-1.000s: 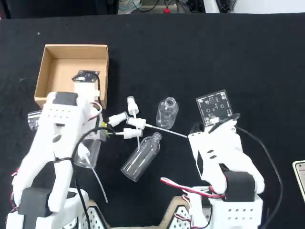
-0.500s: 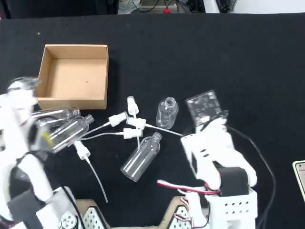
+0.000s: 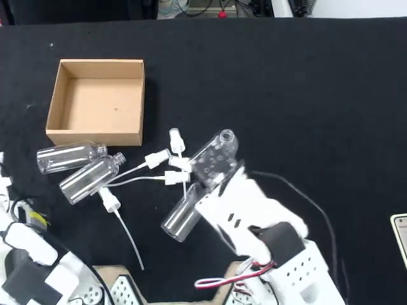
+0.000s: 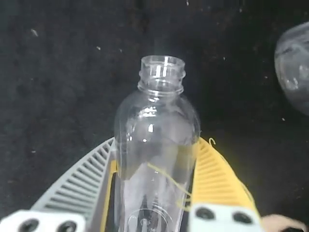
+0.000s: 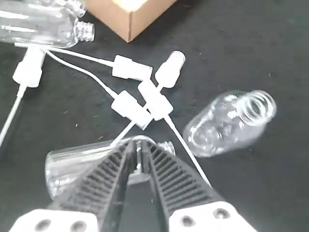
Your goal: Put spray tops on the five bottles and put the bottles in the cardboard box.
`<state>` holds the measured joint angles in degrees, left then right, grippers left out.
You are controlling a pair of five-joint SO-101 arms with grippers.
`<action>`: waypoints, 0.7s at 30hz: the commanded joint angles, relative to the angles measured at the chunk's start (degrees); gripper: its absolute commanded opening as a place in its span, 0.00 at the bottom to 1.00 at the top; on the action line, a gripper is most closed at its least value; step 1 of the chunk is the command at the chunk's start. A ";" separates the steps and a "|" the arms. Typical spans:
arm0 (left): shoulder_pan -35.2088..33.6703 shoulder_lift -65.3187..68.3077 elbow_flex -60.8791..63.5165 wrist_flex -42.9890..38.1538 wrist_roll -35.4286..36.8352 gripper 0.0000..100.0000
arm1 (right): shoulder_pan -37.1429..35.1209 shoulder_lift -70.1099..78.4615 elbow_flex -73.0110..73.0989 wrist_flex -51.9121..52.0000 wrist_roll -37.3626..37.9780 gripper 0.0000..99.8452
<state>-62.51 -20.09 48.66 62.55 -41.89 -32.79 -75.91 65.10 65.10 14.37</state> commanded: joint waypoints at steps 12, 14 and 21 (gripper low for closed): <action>1.27 -1.41 -6.81 5.01 -3.52 0.28 | -6.24 -0.31 7.25 -7.21 -5.54 0.02; 2.59 -1.41 -9.71 8.97 -4.66 0.29 | -6.24 -0.31 8.66 -8.26 -6.51 0.02; 5.23 -1.32 -14.81 12.31 -3.87 0.31 | -6.15 -0.57 9.36 -8.26 -6.51 0.02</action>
<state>-58.55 -20.09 37.93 74.07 -45.49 -38.51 -75.91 74.59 58.24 8.40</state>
